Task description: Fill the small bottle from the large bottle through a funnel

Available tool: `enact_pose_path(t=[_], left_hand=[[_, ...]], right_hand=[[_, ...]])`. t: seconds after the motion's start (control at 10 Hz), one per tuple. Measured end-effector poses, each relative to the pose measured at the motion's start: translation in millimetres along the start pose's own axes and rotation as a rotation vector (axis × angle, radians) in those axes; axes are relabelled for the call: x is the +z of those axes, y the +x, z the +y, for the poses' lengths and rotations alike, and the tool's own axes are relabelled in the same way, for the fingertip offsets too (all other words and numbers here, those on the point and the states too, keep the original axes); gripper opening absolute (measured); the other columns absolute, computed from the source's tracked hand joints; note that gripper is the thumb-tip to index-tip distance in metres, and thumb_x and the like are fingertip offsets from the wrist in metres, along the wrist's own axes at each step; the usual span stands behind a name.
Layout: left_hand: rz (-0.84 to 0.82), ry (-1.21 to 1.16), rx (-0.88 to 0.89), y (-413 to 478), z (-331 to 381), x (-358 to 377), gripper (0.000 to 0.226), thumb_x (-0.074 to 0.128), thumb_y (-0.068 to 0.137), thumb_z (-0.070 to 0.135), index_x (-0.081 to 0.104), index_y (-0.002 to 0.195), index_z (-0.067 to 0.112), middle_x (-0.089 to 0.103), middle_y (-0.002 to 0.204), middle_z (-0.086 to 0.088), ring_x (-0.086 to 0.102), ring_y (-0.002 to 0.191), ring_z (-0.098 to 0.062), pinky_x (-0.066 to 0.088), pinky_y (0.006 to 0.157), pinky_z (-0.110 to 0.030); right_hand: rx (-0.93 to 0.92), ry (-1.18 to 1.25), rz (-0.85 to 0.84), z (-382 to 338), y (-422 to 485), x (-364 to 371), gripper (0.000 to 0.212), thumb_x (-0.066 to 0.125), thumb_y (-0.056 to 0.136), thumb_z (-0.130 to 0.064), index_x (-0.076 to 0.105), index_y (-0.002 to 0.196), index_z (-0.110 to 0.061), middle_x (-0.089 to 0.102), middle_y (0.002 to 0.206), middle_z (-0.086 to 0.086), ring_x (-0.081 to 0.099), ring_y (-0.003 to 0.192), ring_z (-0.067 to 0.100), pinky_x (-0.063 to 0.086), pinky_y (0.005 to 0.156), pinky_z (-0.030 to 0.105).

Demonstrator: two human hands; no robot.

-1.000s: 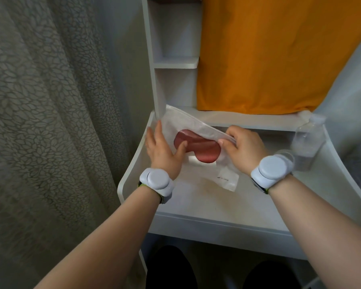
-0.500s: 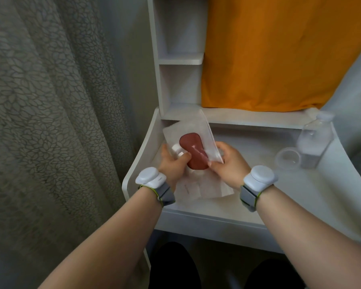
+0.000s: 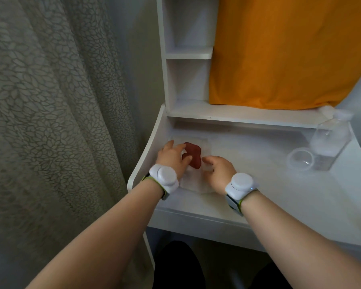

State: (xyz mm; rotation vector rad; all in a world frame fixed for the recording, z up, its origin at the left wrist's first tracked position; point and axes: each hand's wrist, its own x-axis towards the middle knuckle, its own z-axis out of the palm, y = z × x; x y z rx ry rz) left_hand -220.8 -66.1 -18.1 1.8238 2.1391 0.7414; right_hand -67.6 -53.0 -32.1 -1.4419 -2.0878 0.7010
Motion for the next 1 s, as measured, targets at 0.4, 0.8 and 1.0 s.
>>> enact_pose_path(t=[0.4,0.8,1.0], left_hand=[[-0.029,0.404,0.15,13,-5,9,0.037,0.046,0.089,0.015,0.054,0.125,0.017,0.037,0.14,-0.011,0.037,0.122,-0.035,0.042,0.093,-0.043],[-0.078,0.424,0.077,40,-12,19,0.048,0.049,0.092,0.031,0.039,0.136,0.015,0.014,0.155,-0.011,0.028,0.133,-0.035,0.032,0.109,-0.043],[-0.063,0.437,0.067,53,-9,22,0.047,0.047,0.093,0.033,0.037,0.136,0.017,0.011,0.156,-0.012,0.024,0.137,-0.035,0.028,0.111,-0.046]], right_hand=[[-0.042,-0.26,-0.033,9,7,-16,0.055,0.051,0.091,-0.027,0.033,0.142,-0.019,0.037,0.147,0.008,0.038,0.131,0.031,0.035,0.106,0.039],[0.023,-0.469,-0.133,23,12,-24,0.056,0.05,0.09,-0.033,0.03,0.142,-0.023,0.039,0.144,0.007,0.042,0.126,0.033,0.041,0.098,0.041],[0.009,-0.456,-0.094,30,13,-30,0.057,0.049,0.089,-0.033,0.03,0.142,-0.023,0.04,0.144,0.006,0.042,0.127,0.033,0.04,0.099,0.04]])
